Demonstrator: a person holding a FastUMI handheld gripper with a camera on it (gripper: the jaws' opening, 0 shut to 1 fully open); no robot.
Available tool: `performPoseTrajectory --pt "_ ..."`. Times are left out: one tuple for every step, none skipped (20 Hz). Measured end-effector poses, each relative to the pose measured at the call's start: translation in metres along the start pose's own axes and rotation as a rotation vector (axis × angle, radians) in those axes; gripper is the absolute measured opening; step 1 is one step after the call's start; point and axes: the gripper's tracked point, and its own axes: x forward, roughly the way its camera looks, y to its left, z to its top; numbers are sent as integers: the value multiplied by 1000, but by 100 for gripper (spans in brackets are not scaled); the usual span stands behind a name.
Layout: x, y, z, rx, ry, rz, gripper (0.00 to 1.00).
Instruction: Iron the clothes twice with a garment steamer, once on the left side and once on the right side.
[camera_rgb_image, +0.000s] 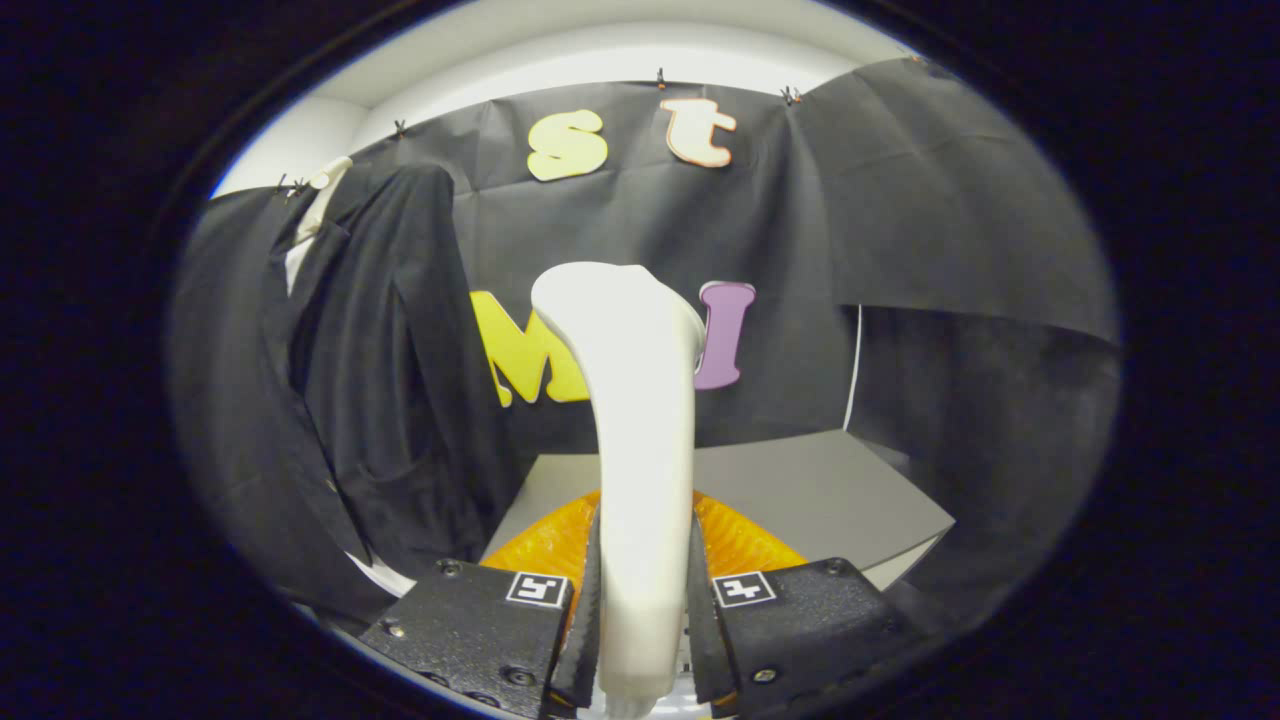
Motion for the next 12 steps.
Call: performPoseTrajectory --pt "-9 12 12 -3 -22 3 39" --pt "-18 24 24 0 -47 6 39" --pt "-25 36 37 -2 -71 9 39" --pt "-34 48 48 -4 -93 11 39" --pt "-40 61 59 -3 -112 16 39" --pt "-45 74 69 -5 -128 22 39" --pt "-50 87 80 -9 -144 28 39" --pt "-54 102 91 -16 -159 35 39" --pt "-57 117 100 -26 -172 42 39" --pt "-58 132 108 -33 -183 48 39" --pt "-59 148 115 -41 -189 57 39" --pt "-60 164 120 -47 -195 68 39"
